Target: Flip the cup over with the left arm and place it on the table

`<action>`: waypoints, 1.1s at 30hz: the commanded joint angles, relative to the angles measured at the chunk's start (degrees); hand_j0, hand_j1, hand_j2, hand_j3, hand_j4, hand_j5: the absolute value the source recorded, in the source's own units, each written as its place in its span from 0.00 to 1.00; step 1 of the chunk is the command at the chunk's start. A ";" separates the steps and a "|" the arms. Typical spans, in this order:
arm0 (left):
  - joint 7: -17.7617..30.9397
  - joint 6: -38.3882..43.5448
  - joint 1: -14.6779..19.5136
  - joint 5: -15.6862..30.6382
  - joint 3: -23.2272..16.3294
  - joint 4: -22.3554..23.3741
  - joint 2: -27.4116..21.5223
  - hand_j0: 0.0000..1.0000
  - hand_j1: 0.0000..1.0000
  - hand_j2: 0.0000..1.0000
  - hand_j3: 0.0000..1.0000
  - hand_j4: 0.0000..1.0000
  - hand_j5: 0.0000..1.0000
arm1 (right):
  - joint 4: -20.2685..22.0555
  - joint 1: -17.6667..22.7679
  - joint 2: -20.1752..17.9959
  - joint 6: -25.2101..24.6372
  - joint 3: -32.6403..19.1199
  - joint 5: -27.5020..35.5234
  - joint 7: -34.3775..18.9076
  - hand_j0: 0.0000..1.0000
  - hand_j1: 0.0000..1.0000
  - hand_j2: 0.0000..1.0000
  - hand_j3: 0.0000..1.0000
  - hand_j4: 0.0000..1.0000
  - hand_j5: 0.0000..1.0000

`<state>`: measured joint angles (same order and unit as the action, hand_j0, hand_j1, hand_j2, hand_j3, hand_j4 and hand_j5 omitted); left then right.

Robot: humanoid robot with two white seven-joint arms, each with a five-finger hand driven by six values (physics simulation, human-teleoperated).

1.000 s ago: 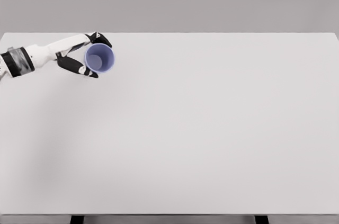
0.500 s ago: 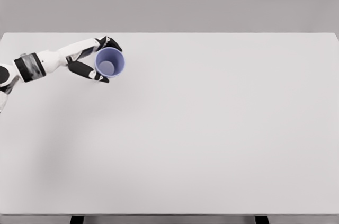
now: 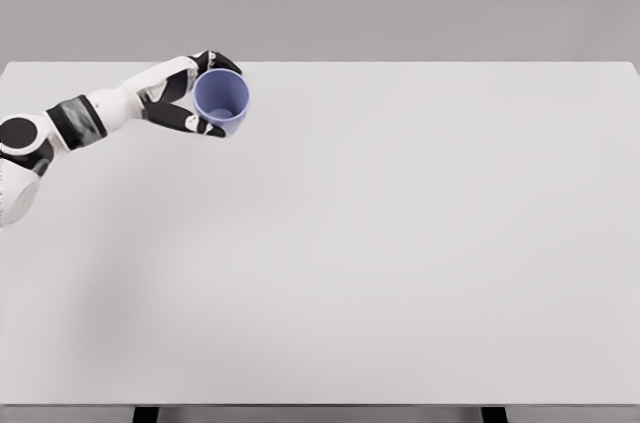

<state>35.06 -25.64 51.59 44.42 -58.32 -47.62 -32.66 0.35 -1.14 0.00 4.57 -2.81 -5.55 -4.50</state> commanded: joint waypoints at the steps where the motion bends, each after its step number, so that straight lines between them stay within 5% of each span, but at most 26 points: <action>1: -0.06 5.25 0.00 1.11 0.84 -0.02 0.93 0.40 0.40 0.40 0.40 0.40 0.40 | 0.00 0.00 0.00 0.00 -0.01 0.01 0.02 1.00 1.00 1.00 1.00 1.00 1.00; 6: -0.06 8.77 0.09 1.11 3.13 1.73 2.95 0.40 0.40 0.40 0.40 0.40 0.40 | 0.00 0.00 0.00 0.00 -0.01 0.01 0.02 1.00 1.00 1.00 1.00 1.00 1.00; 13: -0.06 11.58 0.09 0.32 11.12 12.10 9.54 0.40 0.40 0.40 0.40 0.40 0.40 | 0.00 0.00 0.00 0.00 -0.01 0.01 0.02 1.00 1.00 1.00 1.00 1.00 1.00; 16: -0.06 12.90 0.09 -4.86 16.13 16.41 12.80 0.40 0.40 0.40 0.40 0.40 0.40 | 0.00 0.00 0.00 0.00 -0.01 0.01 0.02 1.00 1.00 1.00 1.00 1.00 1.00; 21: -0.06 12.81 0.18 -6.10 16.75 18.79 14.38 0.41 0.41 0.41 0.41 0.41 0.41 | 0.00 0.00 0.00 0.00 -0.01 0.01 0.02 1.00 1.00 1.00 1.00 1.00 1.00; 29: -0.06 12.46 0.00 -6.19 16.66 18.70 14.64 0.59 0.59 0.59 0.59 0.59 0.59 | 0.00 0.00 0.00 0.00 -0.01 0.01 0.02 1.00 1.00 1.00 1.00 1.00 1.00; 33: -0.06 12.28 -0.09 -6.19 16.75 18.61 14.56 0.77 0.77 0.77 0.77 0.77 0.77 | 0.00 0.00 0.00 0.00 -0.01 0.01 0.02 1.00 1.00 1.00 1.00 1.00 1.00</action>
<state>35.02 -13.33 51.59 37.95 -41.81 -28.88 -18.10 0.35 -1.14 0.00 4.57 -2.81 -5.55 -4.50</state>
